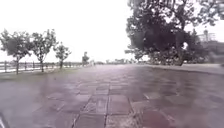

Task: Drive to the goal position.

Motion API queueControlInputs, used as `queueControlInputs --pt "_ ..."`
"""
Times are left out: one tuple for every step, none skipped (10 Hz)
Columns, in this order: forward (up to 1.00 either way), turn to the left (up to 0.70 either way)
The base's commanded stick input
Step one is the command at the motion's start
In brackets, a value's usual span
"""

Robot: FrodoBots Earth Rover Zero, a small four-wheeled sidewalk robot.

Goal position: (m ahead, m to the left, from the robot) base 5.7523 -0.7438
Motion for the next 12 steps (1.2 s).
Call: queueControlInputs --pt "1.0 -0.08" --pt "1.0 -0.22" --pt "1.0 -0.29" --pt "1.0 -0.09" --pt "1.0 0.0" --pt "1.0 0.0" --pt "1.0 0.0" --pt "1.0 0.0" --pt "1.0 0.0" --pt "1.0 0.0" --pt "1.0 0.0" --pt "1.0 0.0"
